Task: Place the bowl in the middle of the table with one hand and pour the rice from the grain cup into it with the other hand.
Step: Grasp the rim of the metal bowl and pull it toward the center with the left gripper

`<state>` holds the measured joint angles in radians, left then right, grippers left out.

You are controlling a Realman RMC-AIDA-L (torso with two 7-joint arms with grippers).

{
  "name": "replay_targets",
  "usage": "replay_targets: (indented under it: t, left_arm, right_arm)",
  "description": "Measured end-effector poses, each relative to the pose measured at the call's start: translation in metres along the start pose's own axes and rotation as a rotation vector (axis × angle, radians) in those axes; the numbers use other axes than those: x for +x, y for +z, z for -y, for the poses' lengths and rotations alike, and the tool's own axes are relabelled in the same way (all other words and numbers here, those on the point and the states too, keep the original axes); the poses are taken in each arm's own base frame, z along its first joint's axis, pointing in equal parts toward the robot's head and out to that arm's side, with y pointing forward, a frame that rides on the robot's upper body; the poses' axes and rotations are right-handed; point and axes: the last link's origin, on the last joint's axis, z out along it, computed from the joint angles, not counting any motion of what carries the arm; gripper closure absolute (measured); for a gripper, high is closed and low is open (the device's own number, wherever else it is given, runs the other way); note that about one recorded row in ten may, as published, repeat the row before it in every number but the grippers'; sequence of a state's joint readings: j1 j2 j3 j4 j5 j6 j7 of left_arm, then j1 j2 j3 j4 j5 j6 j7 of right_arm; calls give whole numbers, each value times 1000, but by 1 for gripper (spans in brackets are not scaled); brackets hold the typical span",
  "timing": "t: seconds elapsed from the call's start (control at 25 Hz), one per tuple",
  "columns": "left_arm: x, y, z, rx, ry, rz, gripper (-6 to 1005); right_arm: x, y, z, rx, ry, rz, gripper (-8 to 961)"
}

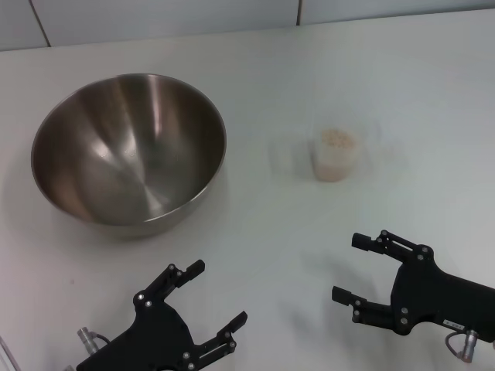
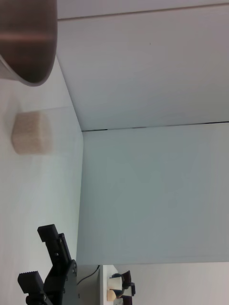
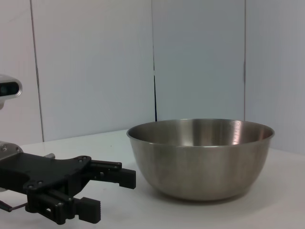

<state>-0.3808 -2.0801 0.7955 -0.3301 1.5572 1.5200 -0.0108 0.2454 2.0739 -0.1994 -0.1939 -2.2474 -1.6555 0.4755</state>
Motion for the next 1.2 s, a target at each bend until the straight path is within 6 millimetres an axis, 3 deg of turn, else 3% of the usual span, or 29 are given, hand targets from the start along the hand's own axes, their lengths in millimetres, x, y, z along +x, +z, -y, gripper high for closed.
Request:
replay_targets:
  t: [0.4,0.48,0.52,0.64,0.68,0.72,0.76,0.84,0.88,0.92,0.96,1.0,1.04,1.12,1.16,1.2]
  left_arm:
    - [3,-1,-1,8,-7,-20,141]
    - [10,-3,2,33,-25,-73,142]
    - [22,-6,11,68,-63,-163,142]
    - [33,-9,25,85,-93,-234,142]
    - [39,-10,37,93,-117,-273,143]
    - [48,-10,63,110,-182,-317,143]
    - [48,-10,63,110,-182,-317,143]
    - [53,-9,85,116,-225,-317,143]
    - [57,-8,107,120,-265,-292,144]
    - [64,-8,142,134,-317,-222,144]
    - [64,-8,142,134,-317,-222,144]
    - [73,-10,170,157,-357,-156,144]
    - [73,-10,170,157,-357,-156,144]
    - [91,-9,204,200,-378,-27,145]
    - [91,-9,204,200,-378,-27,145]
    - [103,-8,217,238,-368,50,145]
  right_arm:
    - [1,0,0,1,1,-4,139]
    - [1,1,-1,0,2,-4,139]
    - [1,1,-1,0,2,-3,138]
    - [0,2,-1,-2,1,0,138]
    - [0,2,0,-3,1,1,138]
    - [-1,2,-1,-5,1,4,138]
    - [-1,2,-1,-5,1,4,138]
    - [-1,3,-1,-6,1,6,138]
    - [-1,3,-1,-7,1,7,138]
    - [-1,4,-1,-8,1,9,138]
    - [-1,4,-1,-8,1,9,138]
    - [-1,4,-1,-9,1,10,138]
    - [-1,4,-1,-10,2,11,138]
    - [-2,4,-2,-9,3,17,139]
    - [-2,4,-2,-9,3,17,139]
    - [-2,4,-2,-8,4,19,139]
